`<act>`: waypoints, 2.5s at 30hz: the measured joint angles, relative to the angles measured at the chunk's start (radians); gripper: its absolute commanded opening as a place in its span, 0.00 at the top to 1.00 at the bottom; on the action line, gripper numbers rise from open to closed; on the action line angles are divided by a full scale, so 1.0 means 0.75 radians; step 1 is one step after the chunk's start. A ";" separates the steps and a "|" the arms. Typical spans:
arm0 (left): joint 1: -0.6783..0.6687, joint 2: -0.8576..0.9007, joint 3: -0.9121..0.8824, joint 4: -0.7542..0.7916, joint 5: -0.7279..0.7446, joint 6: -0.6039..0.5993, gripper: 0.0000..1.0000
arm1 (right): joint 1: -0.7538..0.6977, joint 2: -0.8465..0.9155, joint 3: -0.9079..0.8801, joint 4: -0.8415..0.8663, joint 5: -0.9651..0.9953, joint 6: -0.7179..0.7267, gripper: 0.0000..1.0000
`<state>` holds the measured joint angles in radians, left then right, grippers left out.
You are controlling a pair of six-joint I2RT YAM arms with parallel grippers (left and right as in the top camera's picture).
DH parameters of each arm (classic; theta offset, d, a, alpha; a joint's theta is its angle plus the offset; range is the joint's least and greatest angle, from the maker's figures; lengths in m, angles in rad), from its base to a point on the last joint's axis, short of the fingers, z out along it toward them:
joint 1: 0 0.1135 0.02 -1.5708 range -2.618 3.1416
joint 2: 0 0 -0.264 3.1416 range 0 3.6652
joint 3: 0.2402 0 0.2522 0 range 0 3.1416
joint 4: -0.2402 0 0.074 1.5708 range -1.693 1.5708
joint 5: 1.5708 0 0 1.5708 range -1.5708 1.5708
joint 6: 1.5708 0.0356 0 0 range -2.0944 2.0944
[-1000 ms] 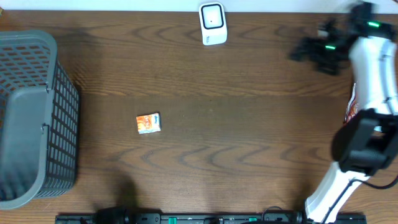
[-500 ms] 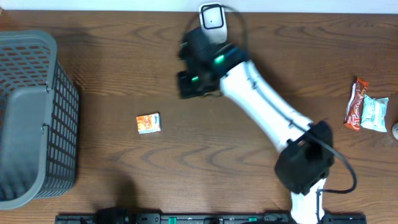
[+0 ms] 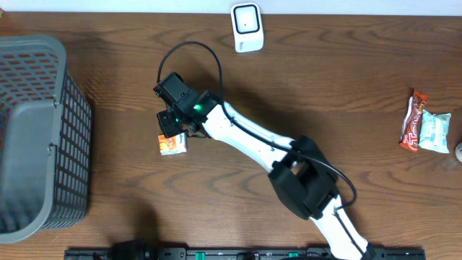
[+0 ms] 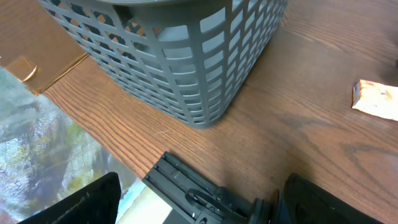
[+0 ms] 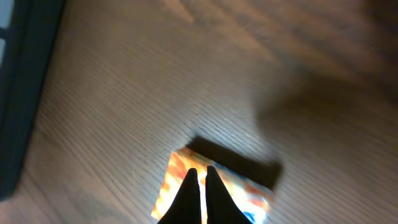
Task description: Scan the item barcode
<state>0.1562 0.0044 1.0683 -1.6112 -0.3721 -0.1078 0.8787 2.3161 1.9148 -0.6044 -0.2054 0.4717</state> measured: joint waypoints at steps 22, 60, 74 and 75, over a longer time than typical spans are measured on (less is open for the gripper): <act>0.000 0.001 0.000 0.000 0.001 0.000 0.16 | 0.054 0.149 -0.001 0.254 0.001 -0.021 0.99; 0.000 0.001 0.000 0.000 0.001 0.000 0.16 | -0.240 -0.393 -0.005 -1.011 0.346 -0.431 0.05; 0.000 0.001 0.000 0.000 0.001 0.000 0.16 | -0.236 -0.973 0.000 -1.040 0.183 -0.214 0.05; 0.000 0.001 0.000 0.000 0.001 0.000 0.16 | -0.236 -0.974 0.000 -1.046 0.182 -0.210 0.05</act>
<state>0.1562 0.0048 1.0683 -1.6112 -0.3717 -0.1078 0.7017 1.5856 1.9148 -1.3888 -0.0692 0.3145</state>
